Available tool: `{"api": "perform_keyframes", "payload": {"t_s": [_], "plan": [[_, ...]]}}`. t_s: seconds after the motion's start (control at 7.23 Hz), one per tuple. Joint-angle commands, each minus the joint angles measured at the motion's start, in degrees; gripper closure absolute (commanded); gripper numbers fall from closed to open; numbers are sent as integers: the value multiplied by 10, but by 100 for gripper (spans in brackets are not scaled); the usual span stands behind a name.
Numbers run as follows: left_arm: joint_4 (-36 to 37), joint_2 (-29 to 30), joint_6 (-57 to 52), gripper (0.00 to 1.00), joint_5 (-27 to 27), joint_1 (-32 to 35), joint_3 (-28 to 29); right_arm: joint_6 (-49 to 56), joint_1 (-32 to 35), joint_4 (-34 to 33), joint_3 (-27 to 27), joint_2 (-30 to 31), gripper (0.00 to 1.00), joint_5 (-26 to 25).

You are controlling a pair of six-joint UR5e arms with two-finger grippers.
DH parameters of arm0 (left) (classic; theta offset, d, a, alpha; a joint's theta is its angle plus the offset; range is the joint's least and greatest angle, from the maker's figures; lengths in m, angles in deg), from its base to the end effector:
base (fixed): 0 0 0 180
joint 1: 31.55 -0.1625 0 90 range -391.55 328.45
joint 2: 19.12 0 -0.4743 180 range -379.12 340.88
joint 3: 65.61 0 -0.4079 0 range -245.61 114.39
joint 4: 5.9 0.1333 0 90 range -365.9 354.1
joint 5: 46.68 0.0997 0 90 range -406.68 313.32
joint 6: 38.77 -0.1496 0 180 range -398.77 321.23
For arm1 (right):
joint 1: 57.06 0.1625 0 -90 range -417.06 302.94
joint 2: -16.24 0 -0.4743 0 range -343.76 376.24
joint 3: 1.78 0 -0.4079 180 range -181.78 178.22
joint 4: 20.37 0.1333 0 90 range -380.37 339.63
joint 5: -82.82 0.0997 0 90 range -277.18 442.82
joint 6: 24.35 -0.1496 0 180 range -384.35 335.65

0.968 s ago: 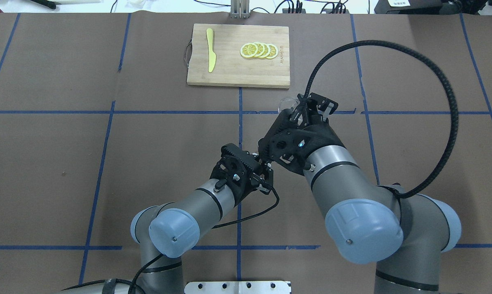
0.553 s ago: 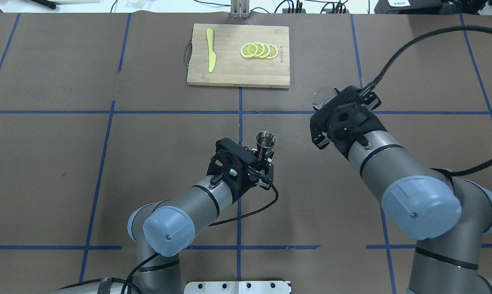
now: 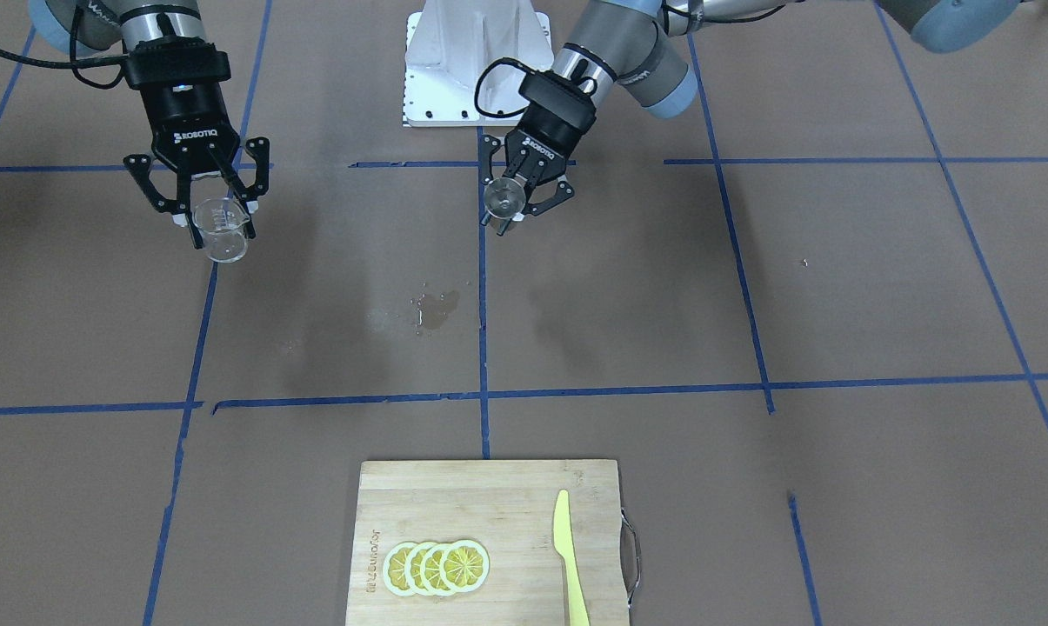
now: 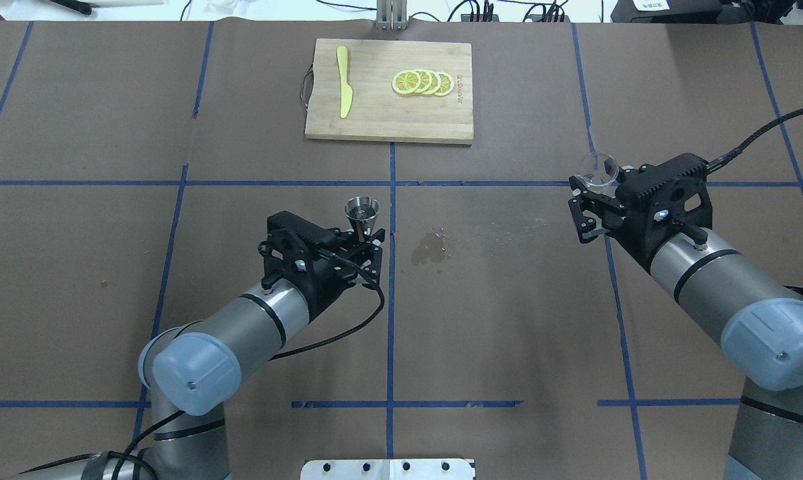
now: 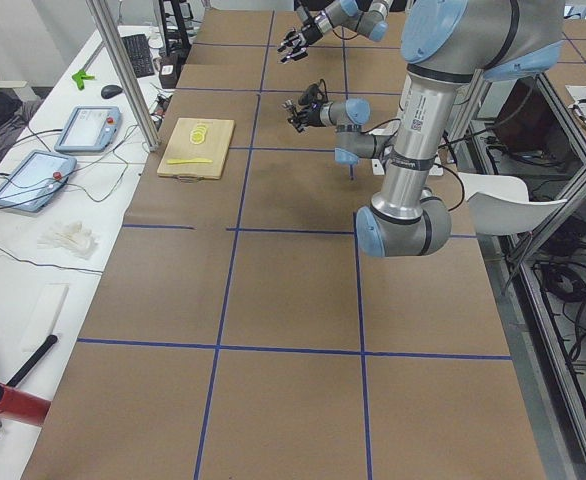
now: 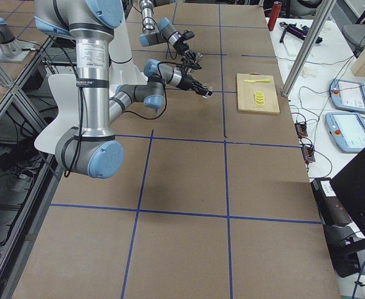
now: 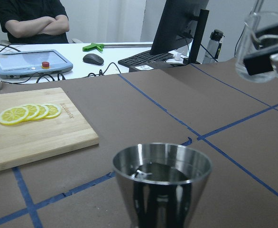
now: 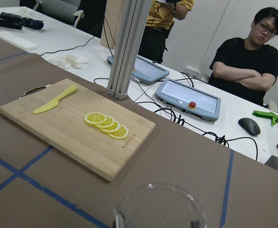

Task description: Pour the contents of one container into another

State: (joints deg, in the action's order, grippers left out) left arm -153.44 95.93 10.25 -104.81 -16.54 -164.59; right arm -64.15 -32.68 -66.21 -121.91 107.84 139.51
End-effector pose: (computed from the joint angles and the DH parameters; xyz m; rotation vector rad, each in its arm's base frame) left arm 0.5855 -0.3768 0.2608 1.0982 1.1564 -0.0916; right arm -0.3611 -0.4002 0.3838 1.1359 -0.6714 -0.0147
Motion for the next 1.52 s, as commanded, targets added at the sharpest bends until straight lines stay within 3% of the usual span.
{"api": "perform_keyframes", "payload": {"t_s": [0.0, 0.14, 0.55, 0.97, 1.24, 1.38], "plan": [[0, -74, 98, 100, 97, 3, -28, -130, 8, 15, 14, 13, 100, 9], [1, -118, 121, 100, 120, 4, -43, -161, 8, 15, 14, 19, 100, 20], [3, -221, 185, 100, 267, 5, -51, -249, 11, 12, 24, 80, 100, 13], [9, -255, 216, 100, 296, 5, -34, -301, 26, 19, 44, 84, 100, 4], [99, -254, 295, 100, 292, 2, -8, -302, 25, 21, 47, 76, 100, 6], [130, -253, 314, 100, 287, 1, -7, -298, 25, 58, 75, 73, 100, 6]]}}
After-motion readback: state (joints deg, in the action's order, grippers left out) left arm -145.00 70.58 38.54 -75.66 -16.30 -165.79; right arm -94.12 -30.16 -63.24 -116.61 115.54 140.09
